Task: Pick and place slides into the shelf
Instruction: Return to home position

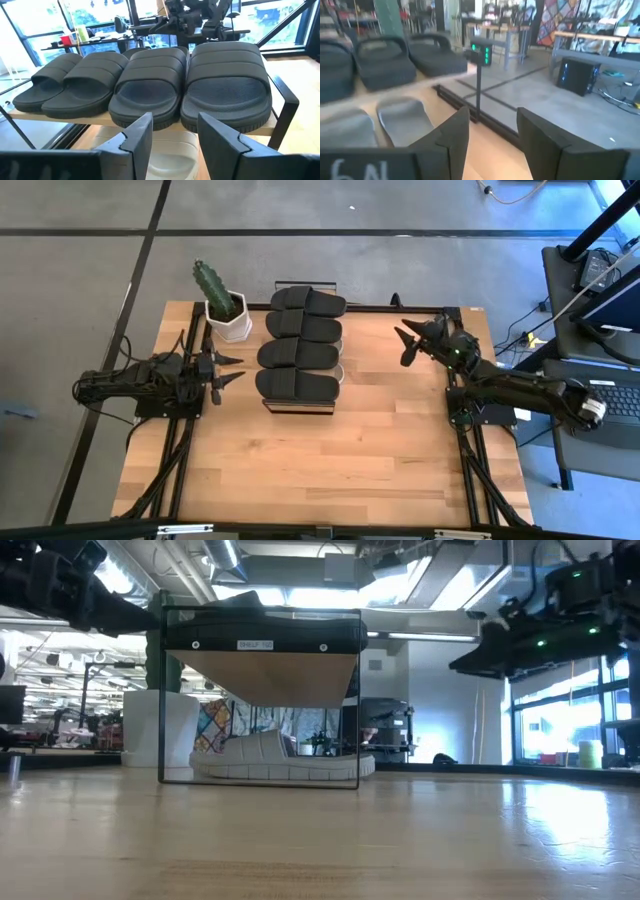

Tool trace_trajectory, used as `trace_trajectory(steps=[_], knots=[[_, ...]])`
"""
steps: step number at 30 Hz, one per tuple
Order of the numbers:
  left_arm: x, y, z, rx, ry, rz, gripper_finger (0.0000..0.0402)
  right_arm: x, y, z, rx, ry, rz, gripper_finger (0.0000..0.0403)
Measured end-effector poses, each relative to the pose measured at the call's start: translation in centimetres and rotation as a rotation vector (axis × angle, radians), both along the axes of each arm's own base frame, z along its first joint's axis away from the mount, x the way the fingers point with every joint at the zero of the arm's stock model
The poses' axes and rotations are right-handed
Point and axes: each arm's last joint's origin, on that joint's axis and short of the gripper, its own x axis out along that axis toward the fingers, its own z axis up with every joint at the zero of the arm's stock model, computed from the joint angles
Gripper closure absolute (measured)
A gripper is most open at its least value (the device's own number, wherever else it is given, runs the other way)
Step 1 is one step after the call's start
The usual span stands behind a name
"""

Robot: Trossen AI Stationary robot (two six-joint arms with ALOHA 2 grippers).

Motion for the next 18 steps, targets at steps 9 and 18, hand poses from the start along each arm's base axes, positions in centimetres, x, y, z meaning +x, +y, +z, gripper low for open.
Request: trace_trajectory(steps=[9, 18], knots=[[0.1, -0.2, 0.6, -0.002, -0.062, -0.084, 0.0254, -2.1, 1.6, -0.6, -0.026, -0.112, 0.000, 0.0237], [0.2, -0.4, 1.0, -0.015, -0.103, -0.135, 0.0254, -3.0, 2.1, -1.5, -0.001, -0.078, -0.053, 0.0237]])
